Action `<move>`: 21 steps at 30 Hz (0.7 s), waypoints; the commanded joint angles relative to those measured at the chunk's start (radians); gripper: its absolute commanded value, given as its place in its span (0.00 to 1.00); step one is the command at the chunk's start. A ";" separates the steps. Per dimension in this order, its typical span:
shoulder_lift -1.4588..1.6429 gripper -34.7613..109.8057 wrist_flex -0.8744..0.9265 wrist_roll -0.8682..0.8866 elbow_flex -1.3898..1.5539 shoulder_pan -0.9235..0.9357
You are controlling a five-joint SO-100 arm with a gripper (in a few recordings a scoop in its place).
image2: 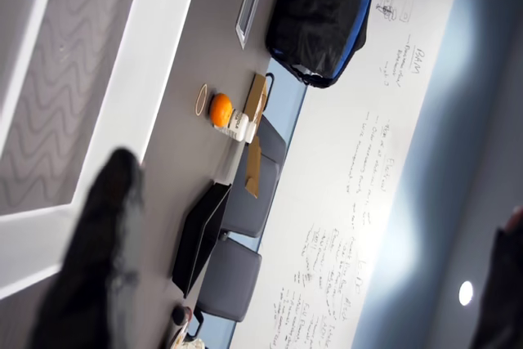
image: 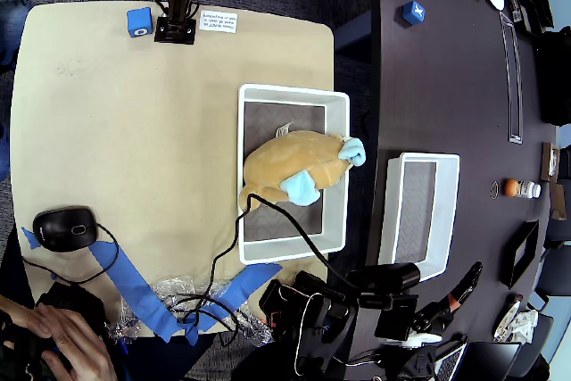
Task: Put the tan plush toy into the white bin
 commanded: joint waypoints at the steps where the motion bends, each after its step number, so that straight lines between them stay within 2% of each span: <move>1: -0.003 0.66 -0.002 0.005 -0.011 0.017; 21: 0.008 0.66 -0.002 0.005 -0.011 0.017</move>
